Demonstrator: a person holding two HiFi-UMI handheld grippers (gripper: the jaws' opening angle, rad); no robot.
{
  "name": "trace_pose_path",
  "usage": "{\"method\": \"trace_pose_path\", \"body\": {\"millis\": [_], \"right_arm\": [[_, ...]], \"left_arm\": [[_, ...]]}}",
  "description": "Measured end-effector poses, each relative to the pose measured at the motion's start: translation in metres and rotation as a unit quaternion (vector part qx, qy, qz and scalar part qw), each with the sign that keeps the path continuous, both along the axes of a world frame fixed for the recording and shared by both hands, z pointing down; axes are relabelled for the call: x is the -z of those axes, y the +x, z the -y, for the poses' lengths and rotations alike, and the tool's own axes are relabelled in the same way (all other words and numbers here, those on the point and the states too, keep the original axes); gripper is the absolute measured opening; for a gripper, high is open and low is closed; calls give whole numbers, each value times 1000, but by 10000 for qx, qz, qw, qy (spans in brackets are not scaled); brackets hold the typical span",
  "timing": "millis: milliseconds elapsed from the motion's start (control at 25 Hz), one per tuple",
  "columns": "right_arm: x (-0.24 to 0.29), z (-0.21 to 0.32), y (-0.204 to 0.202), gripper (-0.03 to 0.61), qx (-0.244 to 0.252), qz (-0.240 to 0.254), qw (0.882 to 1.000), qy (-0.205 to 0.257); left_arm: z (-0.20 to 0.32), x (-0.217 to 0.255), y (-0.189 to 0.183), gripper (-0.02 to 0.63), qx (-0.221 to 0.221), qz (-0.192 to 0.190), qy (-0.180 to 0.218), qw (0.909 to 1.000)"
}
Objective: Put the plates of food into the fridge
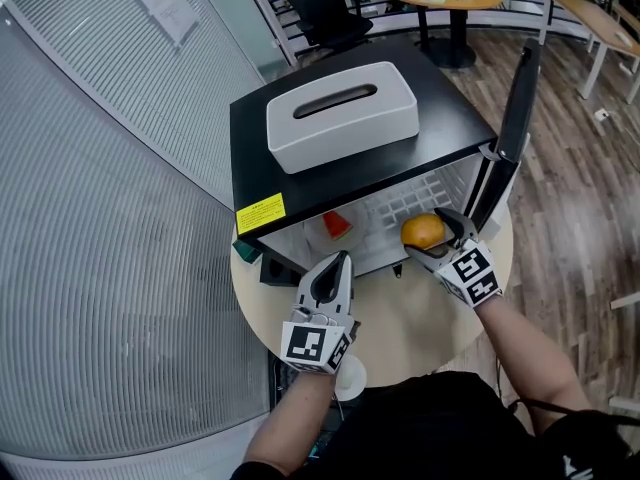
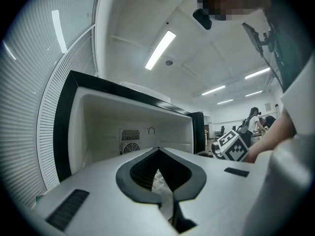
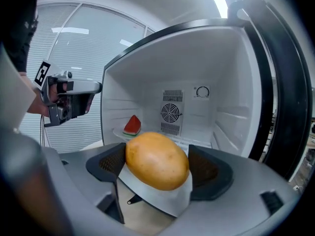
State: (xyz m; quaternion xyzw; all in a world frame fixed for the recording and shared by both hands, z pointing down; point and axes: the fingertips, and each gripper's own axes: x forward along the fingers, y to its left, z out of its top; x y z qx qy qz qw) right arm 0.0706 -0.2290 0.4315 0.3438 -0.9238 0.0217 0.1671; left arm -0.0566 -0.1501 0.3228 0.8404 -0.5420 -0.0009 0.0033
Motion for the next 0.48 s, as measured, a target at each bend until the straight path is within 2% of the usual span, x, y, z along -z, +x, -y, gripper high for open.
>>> {"method": "trace_pose_path", "body": {"millis": [280,480], "right_arm": [[5,17,-12,396,71,85,9999,24],[6,28,-18,396,128,132,9998,95]], "left_arm": [[7,-8,-6,3,143,2,-122,9998],[13,-1,-11,3,202,-205,-119,9995]]}}
